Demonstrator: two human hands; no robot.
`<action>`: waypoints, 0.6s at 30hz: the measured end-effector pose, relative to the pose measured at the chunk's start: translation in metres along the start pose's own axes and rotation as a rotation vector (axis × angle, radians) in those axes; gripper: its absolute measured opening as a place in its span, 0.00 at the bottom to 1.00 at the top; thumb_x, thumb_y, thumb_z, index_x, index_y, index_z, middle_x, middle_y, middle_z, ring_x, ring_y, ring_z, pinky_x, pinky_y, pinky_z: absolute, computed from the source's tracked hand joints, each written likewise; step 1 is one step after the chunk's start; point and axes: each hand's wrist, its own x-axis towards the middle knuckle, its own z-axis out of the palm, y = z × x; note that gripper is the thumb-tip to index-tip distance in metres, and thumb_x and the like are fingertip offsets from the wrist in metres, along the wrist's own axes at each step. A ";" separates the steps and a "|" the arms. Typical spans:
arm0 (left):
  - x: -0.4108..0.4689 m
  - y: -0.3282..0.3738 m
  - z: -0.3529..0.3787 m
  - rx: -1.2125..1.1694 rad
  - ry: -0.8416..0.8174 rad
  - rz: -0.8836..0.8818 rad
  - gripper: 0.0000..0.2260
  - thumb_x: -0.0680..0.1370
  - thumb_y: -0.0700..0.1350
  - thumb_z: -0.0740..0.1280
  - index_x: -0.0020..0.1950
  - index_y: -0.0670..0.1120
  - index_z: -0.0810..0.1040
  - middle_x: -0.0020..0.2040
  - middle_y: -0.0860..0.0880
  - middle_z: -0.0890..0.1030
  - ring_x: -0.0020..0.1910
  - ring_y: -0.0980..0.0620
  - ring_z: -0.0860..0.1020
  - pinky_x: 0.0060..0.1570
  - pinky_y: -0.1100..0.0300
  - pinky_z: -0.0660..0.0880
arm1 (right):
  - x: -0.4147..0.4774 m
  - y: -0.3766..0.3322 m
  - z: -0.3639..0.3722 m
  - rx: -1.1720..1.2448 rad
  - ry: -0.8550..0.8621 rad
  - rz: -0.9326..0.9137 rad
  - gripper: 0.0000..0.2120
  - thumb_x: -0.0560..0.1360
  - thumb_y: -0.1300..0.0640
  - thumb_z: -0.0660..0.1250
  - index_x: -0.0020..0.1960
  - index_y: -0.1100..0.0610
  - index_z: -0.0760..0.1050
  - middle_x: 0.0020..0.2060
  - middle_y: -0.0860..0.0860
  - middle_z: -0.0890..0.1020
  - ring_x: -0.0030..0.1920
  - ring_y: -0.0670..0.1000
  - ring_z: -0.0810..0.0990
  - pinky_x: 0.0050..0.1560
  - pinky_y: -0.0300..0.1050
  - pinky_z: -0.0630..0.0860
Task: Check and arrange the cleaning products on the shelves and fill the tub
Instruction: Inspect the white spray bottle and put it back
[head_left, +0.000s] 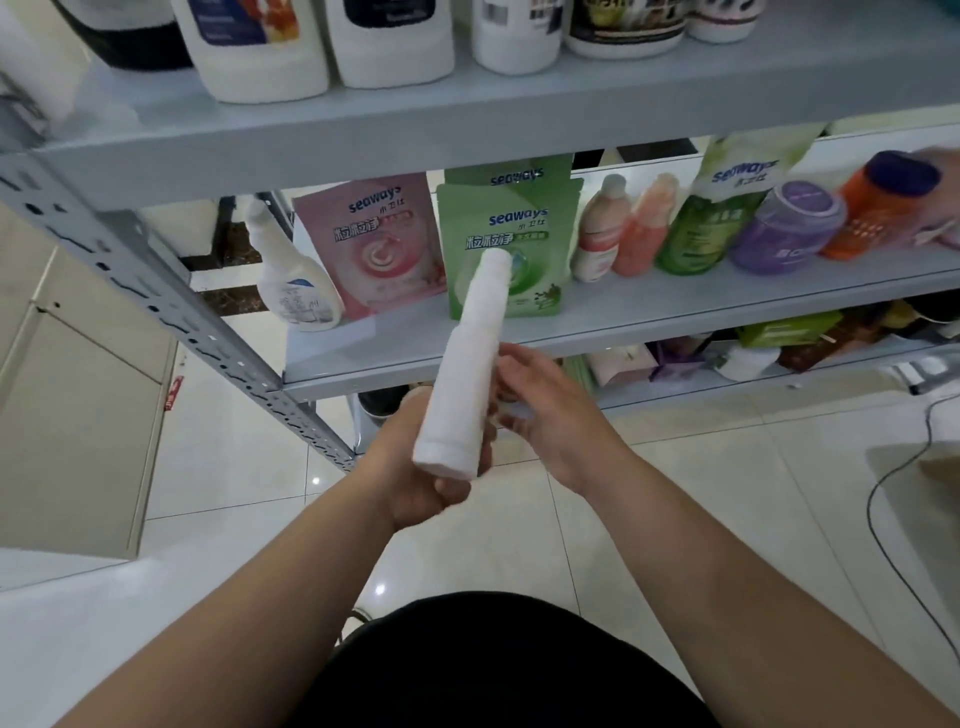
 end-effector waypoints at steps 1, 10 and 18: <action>-0.003 -0.001 0.003 -0.053 -0.118 -0.072 0.12 0.74 0.51 0.65 0.53 0.46 0.76 0.40 0.47 0.74 0.29 0.50 0.75 0.19 0.70 0.62 | -0.002 -0.002 -0.002 0.027 -0.069 0.024 0.11 0.77 0.46 0.69 0.54 0.53 0.77 0.43 0.46 0.83 0.42 0.50 0.80 0.44 0.47 0.77; -0.003 0.005 0.025 0.480 0.061 0.164 0.19 0.84 0.59 0.56 0.63 0.48 0.78 0.56 0.40 0.84 0.45 0.43 0.85 0.39 0.47 0.83 | -0.011 0.002 -0.024 0.173 0.129 -0.032 0.15 0.79 0.60 0.71 0.65 0.54 0.75 0.55 0.55 0.84 0.55 0.56 0.85 0.58 0.58 0.82; 0.013 -0.021 0.037 0.330 0.156 0.322 0.18 0.80 0.41 0.56 0.66 0.54 0.75 0.63 0.39 0.80 0.60 0.36 0.80 0.49 0.36 0.82 | -0.032 -0.009 -0.044 -0.091 -0.132 -0.203 0.28 0.73 0.60 0.73 0.67 0.35 0.75 0.63 0.49 0.84 0.64 0.55 0.82 0.66 0.59 0.78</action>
